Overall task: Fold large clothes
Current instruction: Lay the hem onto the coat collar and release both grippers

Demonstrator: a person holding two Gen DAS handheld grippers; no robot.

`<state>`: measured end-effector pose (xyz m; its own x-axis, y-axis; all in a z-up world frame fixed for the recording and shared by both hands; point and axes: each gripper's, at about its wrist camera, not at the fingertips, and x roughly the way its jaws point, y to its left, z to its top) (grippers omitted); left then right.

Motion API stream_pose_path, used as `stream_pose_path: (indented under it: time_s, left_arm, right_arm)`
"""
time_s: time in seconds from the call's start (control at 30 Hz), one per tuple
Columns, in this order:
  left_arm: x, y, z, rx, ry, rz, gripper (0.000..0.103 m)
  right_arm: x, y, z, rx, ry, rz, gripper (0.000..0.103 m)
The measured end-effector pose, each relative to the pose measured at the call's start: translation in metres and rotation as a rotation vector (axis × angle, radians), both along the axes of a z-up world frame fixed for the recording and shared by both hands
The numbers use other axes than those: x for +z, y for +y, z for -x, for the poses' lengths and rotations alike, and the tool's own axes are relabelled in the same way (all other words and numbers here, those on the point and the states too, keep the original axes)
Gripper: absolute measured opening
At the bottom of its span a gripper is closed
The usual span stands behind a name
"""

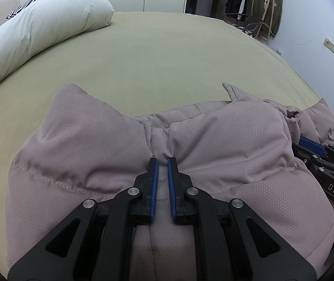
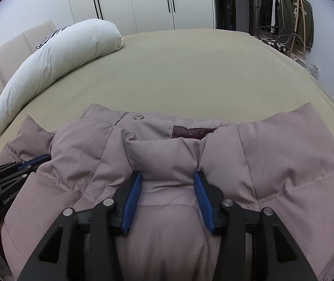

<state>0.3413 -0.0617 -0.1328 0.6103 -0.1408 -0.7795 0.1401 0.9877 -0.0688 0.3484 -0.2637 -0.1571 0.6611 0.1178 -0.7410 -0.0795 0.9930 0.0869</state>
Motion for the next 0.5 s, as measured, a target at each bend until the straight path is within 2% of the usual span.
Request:
stream_pose_path:
  time_s: [0.3, 0.4, 0.43, 0.5]
  left_arm:
    - [0.005, -0.001, 0.026, 0.0, 0.003, 0.026, 0.008]
    - [0.025, 0.006, 0.038, 0.016, 0.037, 0.044, 0.008]
    - [0.036, 0.008, 0.052, 0.022, 0.024, 0.049, 0.008]
    - [0.061, 0.009, 0.083, 0.031, -0.037, 0.082, 0.008]
  right_arm:
    - [0.001, 0.005, 0.006, -0.005, -0.032, 0.021, 0.051]
    - [0.016, -0.001, 0.015, 0.008, -0.007, -0.024, 0.054]
    - [0.025, -0.004, 0.024, 0.009, -0.006, -0.039, 0.057]
    - [0.048, -0.012, 0.052, 0.003, -0.059, -0.057, 0.061]
